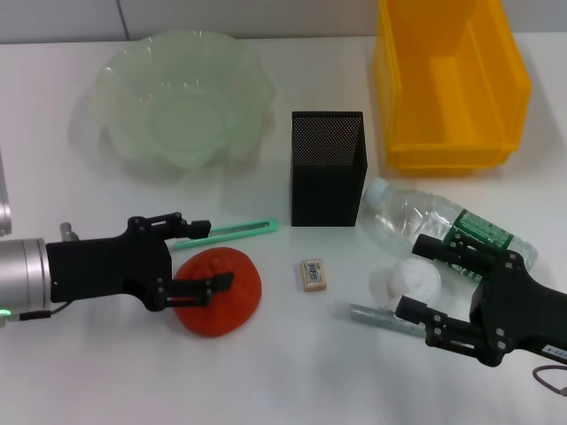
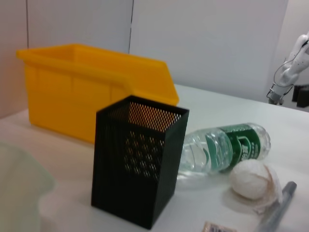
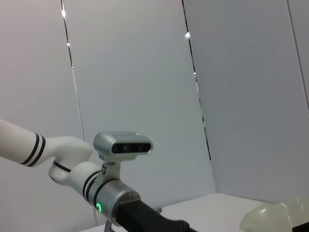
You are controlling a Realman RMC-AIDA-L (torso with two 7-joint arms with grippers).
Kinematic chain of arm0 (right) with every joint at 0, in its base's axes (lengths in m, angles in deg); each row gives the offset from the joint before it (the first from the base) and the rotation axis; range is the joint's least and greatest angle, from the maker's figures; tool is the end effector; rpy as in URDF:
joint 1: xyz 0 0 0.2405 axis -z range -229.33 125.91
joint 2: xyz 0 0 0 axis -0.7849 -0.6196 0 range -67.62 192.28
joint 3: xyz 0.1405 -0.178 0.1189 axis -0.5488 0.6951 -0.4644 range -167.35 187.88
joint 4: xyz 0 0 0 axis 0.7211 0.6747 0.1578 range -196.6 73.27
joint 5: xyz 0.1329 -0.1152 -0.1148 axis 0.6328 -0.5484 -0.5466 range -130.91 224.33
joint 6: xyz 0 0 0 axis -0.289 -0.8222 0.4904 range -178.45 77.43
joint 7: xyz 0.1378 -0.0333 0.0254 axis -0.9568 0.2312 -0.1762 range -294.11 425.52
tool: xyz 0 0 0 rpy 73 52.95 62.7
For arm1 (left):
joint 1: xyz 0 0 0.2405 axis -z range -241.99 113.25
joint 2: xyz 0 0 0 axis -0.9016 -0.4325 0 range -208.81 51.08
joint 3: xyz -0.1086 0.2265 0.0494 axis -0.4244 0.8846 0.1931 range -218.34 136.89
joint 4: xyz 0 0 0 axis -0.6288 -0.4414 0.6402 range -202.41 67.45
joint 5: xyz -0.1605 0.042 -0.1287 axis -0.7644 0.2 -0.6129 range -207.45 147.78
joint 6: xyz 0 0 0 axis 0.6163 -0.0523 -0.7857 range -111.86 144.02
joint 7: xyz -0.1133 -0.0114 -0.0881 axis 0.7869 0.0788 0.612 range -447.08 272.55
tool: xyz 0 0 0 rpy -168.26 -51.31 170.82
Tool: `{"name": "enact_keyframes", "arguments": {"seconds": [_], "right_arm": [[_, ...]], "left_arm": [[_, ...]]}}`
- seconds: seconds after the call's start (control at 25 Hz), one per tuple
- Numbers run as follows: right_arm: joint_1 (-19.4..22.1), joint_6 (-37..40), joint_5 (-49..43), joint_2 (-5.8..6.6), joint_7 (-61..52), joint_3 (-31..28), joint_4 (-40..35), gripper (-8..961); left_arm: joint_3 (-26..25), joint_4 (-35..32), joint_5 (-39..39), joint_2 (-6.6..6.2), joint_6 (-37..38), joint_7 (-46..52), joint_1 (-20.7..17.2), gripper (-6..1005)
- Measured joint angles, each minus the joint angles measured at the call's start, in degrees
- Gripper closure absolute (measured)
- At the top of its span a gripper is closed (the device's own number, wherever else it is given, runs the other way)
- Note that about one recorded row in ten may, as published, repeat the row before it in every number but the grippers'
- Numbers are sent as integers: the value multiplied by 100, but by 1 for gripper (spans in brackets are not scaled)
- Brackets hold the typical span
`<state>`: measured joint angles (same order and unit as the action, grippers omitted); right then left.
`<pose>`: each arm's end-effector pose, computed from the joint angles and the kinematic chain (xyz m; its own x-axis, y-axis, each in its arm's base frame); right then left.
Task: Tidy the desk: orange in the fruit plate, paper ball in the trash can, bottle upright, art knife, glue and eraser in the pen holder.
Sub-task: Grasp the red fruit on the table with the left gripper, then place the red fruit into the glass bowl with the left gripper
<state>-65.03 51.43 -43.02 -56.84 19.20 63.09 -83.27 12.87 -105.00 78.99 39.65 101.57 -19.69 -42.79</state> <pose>0.2938 0.2119 -0.0285 0.6395 -0.1067 -0.7613 -0.3621 -0.9154 -0.1758 -0.2942 0.2880 -0.0240 0.8799 0.2540 0.4016 0.3464 -0.9214 -0.1763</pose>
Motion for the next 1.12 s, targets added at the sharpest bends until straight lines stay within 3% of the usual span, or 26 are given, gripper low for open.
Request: {"name": "enact_keyframes", "arguments": {"seconds": [0.72,1.12], "right_arm": [[-185,-80,0,0,5,-11,14,194],[-188,-153,9,0,9,-62,17,194]], "left_arm": [[-38,268,142,-15,-486,114,42,257],[-73,191,24,-16,-172,224,67,492]]}}
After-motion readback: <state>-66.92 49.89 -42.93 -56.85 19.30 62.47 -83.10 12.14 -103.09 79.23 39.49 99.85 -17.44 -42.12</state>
